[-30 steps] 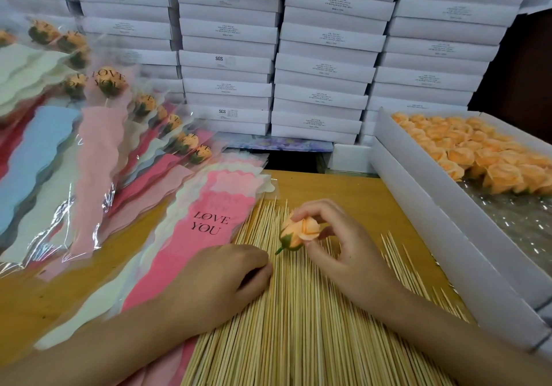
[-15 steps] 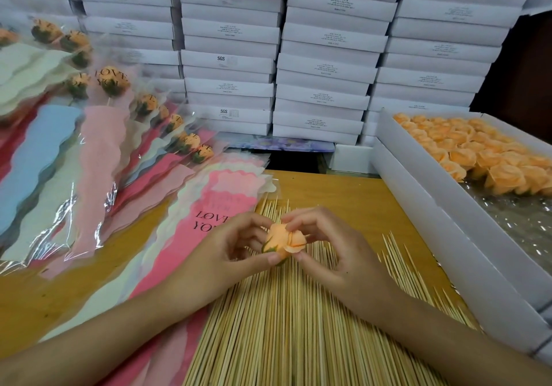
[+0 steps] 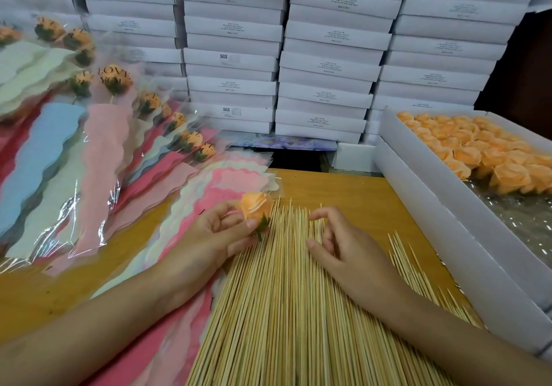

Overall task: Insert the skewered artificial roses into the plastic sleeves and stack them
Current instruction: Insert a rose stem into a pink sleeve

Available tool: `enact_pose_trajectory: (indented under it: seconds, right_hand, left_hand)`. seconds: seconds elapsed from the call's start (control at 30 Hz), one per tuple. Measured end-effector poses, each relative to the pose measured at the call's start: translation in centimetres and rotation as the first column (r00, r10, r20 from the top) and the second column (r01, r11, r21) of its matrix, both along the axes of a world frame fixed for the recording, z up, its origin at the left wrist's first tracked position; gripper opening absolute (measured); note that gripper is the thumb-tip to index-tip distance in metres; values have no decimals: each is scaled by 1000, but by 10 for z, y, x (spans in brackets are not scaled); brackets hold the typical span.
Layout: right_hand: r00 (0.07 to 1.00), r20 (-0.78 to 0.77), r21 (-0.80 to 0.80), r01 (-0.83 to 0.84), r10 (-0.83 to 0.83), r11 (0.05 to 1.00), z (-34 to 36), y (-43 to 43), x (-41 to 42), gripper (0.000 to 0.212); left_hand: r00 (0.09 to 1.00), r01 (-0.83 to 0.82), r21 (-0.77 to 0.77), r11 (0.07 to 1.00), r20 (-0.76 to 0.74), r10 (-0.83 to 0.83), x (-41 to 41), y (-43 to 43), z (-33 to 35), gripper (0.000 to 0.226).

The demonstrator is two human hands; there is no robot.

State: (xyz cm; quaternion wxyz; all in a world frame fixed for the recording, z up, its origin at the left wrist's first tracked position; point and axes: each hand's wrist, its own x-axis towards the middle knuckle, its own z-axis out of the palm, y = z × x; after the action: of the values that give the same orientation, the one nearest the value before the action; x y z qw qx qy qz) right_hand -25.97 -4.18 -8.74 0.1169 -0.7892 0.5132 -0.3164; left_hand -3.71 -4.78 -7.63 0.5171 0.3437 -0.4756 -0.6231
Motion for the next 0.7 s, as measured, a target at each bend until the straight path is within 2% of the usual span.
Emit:
enact_pose_trajectory:
  seconds: [0.1, 0.3, 0.5, 0.7]
  right_hand:
    - [996, -91, 0, 24, -24, 1000, 0, 3, 1, 32]
    - [986, -160, 24, 48, -44, 999, 4, 5, 1, 39]
    - [986, -162, 37, 49, -43, 998, 5, 4, 1, 53]
    - [995, -96, 53, 41, -36, 998, 3, 2, 1, 55]
  left_hand:
    - [1000, 6, -5, 1000, 13, -6, 0, 0, -1, 38]
    - [1000, 4, -4, 1000, 12, -3, -1, 0, -2, 42]
    - [1000, 9, -6, 1000, 10, -9, -1, -1, -2, 44]
    - [1000, 10, -5, 1000, 14, -10, 0, -2, -2, 46]
